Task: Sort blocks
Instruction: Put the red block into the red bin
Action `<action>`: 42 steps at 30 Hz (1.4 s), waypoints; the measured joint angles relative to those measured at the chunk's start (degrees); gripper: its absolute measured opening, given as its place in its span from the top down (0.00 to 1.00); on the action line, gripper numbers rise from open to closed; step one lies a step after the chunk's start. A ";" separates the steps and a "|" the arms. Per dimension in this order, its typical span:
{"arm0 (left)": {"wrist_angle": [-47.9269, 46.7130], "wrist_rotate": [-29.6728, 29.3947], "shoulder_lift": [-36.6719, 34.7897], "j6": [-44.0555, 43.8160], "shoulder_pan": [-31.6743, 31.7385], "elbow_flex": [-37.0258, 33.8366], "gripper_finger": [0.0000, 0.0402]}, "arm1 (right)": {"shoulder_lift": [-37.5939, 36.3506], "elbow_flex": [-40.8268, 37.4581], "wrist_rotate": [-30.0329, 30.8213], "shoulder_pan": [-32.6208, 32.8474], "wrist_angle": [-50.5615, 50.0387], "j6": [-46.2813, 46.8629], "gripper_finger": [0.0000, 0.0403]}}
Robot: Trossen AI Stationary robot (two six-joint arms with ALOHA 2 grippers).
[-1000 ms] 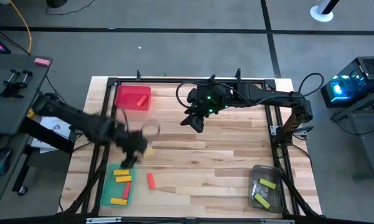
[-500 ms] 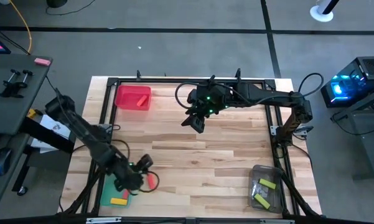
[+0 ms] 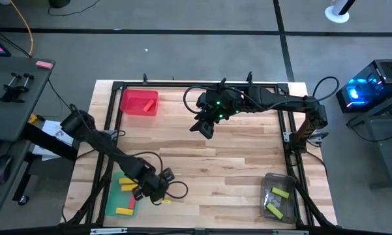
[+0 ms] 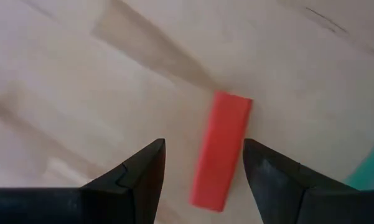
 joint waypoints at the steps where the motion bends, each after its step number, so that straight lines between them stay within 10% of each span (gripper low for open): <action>1: -0.05 0.98 0.47 0.00 0.19 0.00 0.50 | 0.00 0.00 0.00 0.00 0.00 0.02 0.65; 16: 4.26 6.85 7.78 1.05 1.59 0.33 0.53 | 0.00 0.00 0.02 0.00 -0.40 0.15 0.65; 24: -6.27 4.23 2.66 -4.69 7.65 5.35 0.91 | 0.02 0.00 0.04 0.00 -1.03 0.07 0.65; 33: -15.77 -20.21 -22.22 -5.40 34.89 2.39 0.91 | 0.02 0.00 0.57 -0.02 -0.85 0.02 0.65; 42: -10.68 -18.81 -32.60 -5.64 72.52 -6.90 0.90 | 0.02 0.00 1.58 -0.02 -0.78 2.10 0.65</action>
